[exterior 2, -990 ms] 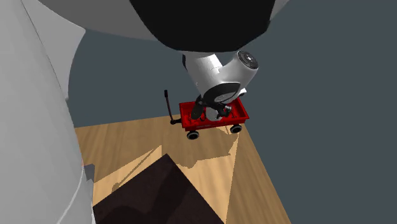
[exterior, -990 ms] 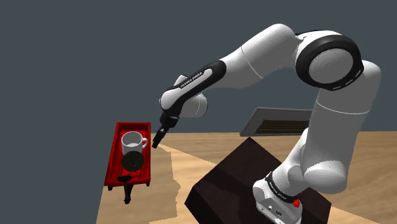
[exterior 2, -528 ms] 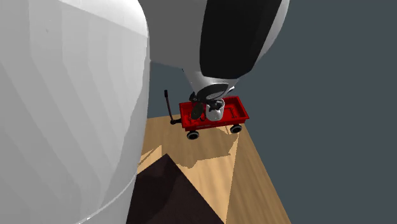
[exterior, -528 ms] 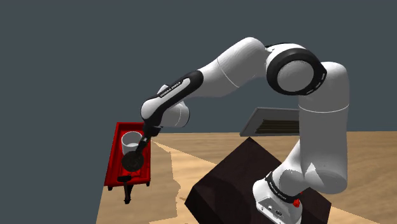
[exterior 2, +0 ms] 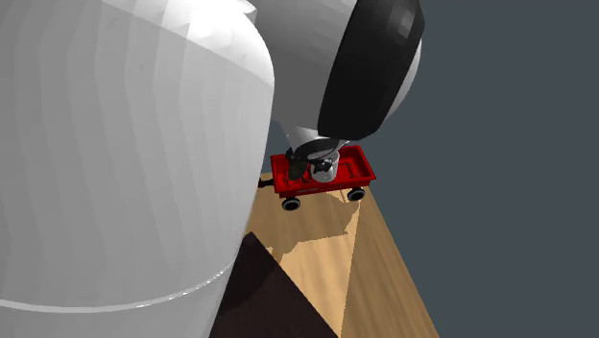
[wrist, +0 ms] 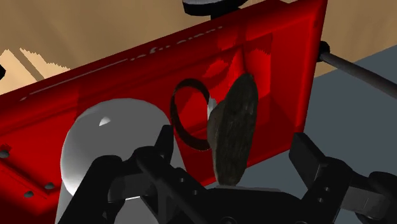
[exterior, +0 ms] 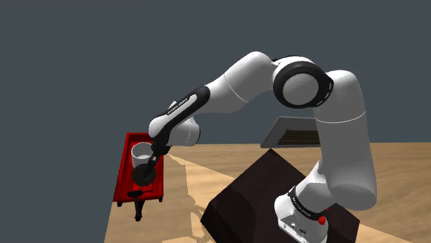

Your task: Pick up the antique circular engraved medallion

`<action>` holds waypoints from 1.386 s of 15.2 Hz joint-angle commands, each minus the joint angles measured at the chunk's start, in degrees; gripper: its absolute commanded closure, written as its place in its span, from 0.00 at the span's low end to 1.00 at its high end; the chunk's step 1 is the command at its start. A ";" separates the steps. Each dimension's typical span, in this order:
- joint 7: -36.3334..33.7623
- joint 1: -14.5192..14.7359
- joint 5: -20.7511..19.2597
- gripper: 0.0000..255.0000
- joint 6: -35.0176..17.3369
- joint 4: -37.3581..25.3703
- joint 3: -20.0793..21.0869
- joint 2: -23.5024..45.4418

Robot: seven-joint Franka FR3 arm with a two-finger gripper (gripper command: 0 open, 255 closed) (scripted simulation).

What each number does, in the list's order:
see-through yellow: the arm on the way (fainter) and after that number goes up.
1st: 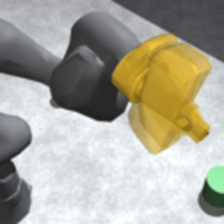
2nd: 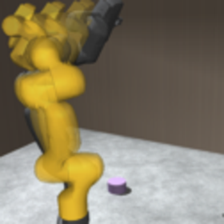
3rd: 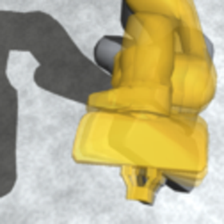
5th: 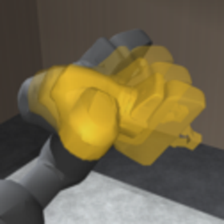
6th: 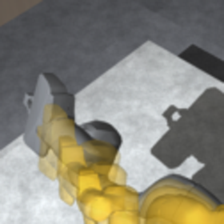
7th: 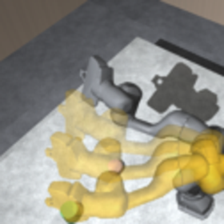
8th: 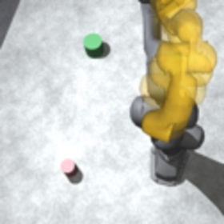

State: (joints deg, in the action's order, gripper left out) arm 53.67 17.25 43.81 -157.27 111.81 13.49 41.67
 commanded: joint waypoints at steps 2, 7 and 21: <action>0.45 -0.17 0.25 1.00 -0.43 0.02 0.21 0.48; 0.59 -0.13 0.36 1.00 -0.71 -0.25 0.33 0.99; -3.66 0.55 -1.91 1.00 3.63 2.83 -1.12 -6.74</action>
State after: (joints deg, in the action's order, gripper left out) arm 50.46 17.64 42.06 -154.04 114.31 12.47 35.68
